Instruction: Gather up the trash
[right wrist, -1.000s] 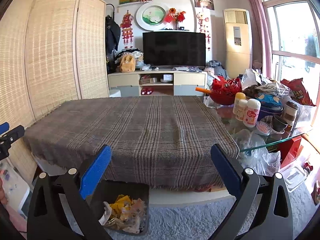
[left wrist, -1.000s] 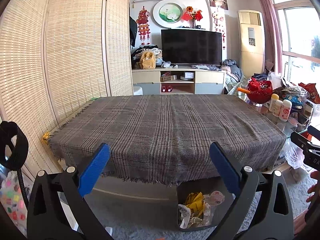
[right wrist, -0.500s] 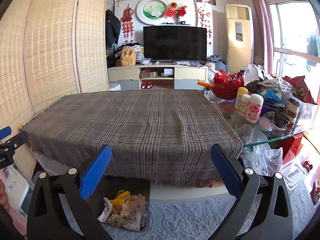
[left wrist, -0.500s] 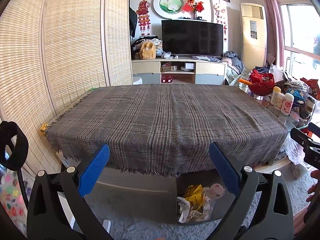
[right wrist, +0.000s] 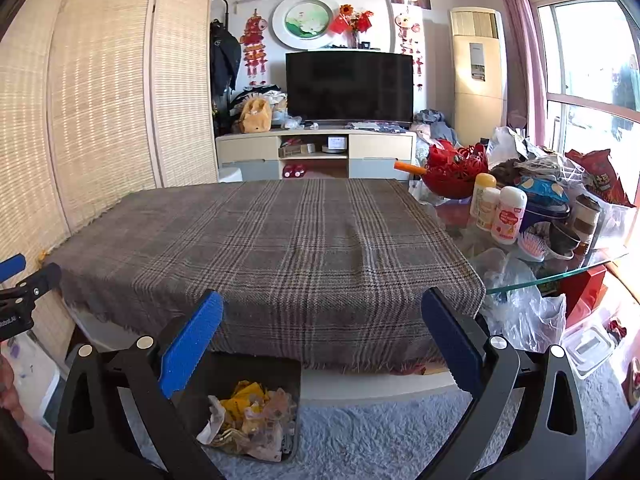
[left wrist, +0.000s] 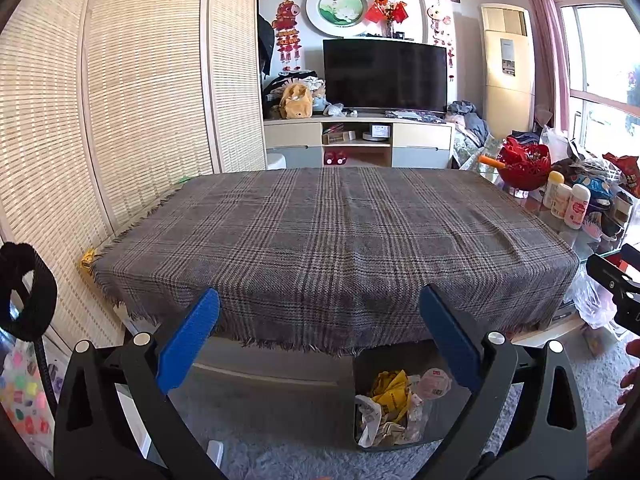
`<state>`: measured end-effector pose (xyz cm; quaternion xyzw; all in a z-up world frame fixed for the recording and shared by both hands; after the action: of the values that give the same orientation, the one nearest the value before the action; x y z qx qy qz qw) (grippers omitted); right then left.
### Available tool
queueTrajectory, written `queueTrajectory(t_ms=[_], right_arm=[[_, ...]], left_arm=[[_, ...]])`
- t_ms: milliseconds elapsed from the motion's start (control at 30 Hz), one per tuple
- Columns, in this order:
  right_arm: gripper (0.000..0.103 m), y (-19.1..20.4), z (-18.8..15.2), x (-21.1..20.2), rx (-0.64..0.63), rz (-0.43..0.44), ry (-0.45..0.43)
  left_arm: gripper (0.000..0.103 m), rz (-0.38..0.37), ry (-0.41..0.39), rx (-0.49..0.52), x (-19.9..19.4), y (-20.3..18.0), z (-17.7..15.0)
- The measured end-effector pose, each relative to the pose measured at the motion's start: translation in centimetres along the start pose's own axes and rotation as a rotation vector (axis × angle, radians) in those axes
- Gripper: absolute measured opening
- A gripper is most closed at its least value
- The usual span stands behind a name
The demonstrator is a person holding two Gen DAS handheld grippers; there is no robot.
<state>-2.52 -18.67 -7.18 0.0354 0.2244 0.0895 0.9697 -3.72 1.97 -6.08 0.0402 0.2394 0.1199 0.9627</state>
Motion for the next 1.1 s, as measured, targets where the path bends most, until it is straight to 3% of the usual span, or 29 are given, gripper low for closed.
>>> queueTrajectory(t_ms=[1100], right_arm=[[0.1,-0.06,-0.18,0.0,0.014,-0.006,0.0]], left_arm=[[0.095,0.005,-0.002,-0.002,0.28,0.36,0.16]])
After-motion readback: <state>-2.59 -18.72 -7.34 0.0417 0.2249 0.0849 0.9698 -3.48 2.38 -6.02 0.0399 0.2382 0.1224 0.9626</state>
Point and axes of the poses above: each gripper's, at about its wrist camera, not at the fingertips, and x roughly the way its jaws point, y to its left, z to its top, the point moved 6 cm from there along x, roughly the way its jaws point, and after that the axes turned 11 degrees about z, right-handed, at the moved point
